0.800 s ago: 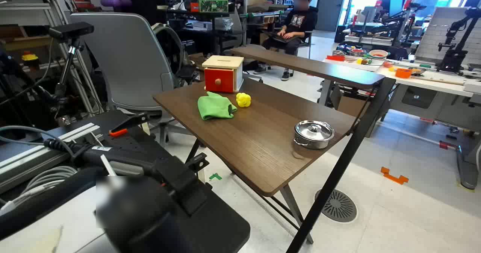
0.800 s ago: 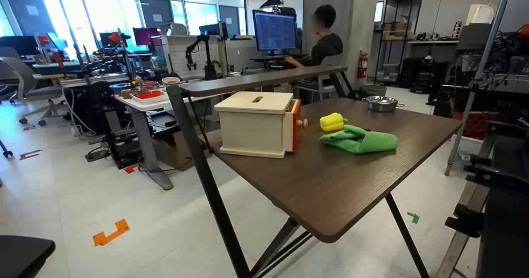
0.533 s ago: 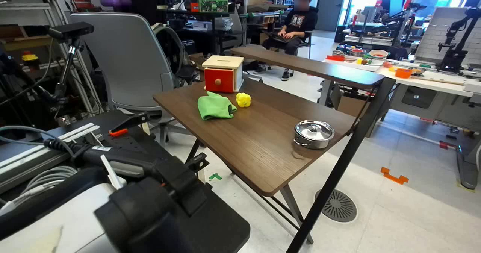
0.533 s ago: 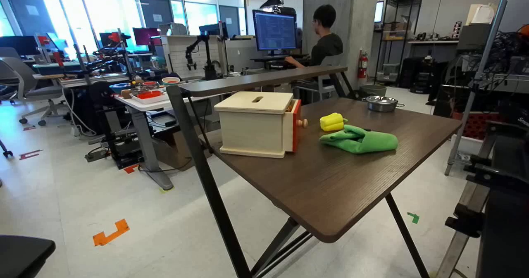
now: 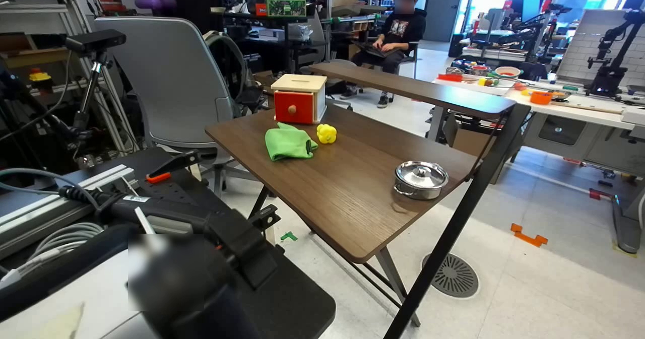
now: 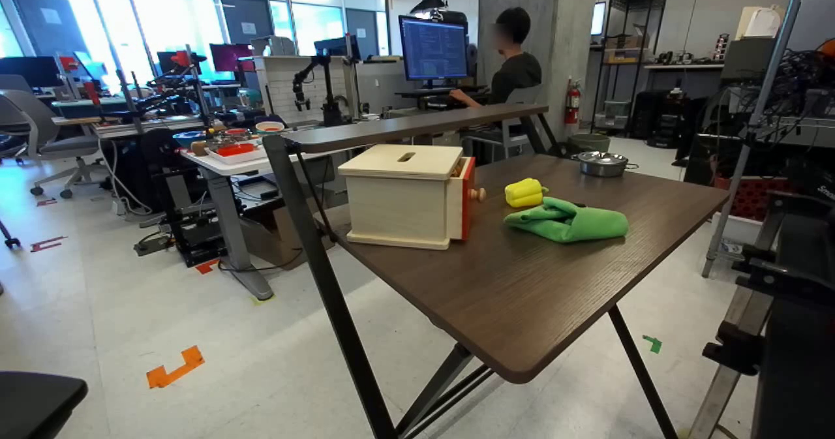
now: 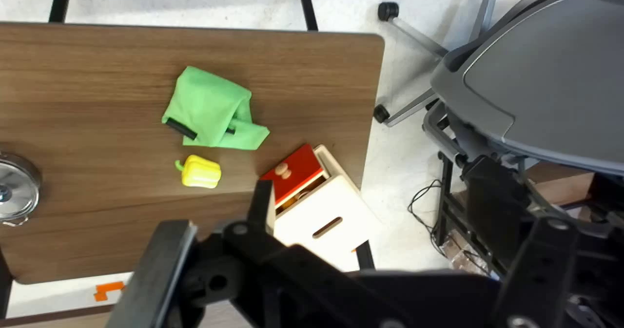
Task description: Move the yellow bell pepper
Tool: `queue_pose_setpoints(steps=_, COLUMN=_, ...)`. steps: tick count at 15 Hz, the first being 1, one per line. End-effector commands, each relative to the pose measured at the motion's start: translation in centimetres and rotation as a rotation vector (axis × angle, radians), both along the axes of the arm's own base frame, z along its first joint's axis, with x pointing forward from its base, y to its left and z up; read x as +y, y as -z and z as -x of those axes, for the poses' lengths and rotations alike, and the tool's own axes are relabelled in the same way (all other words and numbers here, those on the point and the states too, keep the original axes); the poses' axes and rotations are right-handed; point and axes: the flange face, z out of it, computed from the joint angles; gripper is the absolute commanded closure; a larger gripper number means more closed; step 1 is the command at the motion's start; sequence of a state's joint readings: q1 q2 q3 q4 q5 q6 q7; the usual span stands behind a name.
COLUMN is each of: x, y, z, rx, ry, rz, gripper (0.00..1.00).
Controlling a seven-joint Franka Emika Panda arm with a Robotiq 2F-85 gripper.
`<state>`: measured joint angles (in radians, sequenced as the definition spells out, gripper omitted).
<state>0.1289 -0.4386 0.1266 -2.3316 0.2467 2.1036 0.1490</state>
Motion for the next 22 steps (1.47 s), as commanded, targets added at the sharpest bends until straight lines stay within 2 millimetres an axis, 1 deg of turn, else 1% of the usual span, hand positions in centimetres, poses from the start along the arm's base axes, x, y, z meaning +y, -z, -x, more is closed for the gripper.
queue_pose_setpoints(steps=1, x=-2.1, y=1.2, z=-5.1, rx=-0.050, ry=0.005, rz=0.059, gripper=0.00)
queue_pose_setpoints(steps=3, x=-3.0, y=2.4, z=-7.6, rx=-0.080, ry=-0.019, rz=0.084, gripper=0.00)
queue_pose_setpoints(steps=5, x=-3.6, y=3.7, z=-10.0, rx=-0.091, ry=-0.045, rz=0.069, gripper=0.00)
queue_pose_setpoints(steps=6, x=-3.9, y=5.1, z=-11.1, rx=-0.076, ry=-0.075, rz=0.054, gripper=0.00)
queue_pose_setpoints(steps=8, x=-4.5, y=7.5, z=-12.4, rx=-0.038, ry=-0.138, rz=0.049, gripper=0.00)
queue_pose_setpoints(steps=9, x=-4.7, y=8.5, z=-12.8, rx=-0.017, ry=-0.167, rz=0.047, gripper=0.00)
queue_pose_setpoints(steps=12, x=-6.0, y=12.0, z=-13.3, rx=0.047, ry=-0.260, rz=0.056, gripper=0.00)
queue_pose_setpoints(steps=15, x=-7.5, y=15.7, z=-13.6, rx=0.094, ry=-0.304, rz=0.079, gripper=0.00)
queue_pose_setpoints(steps=18, x=-9.6, y=19.3, z=-14.3, rx=0.161, ry=-0.347, rz=0.128, gripper=0.00)
queue_pose_setpoints(steps=22, x=-12.0, y=23.5, z=-14.8, rx=0.227, ry=-0.379, rz=0.203, gripper=0.00)
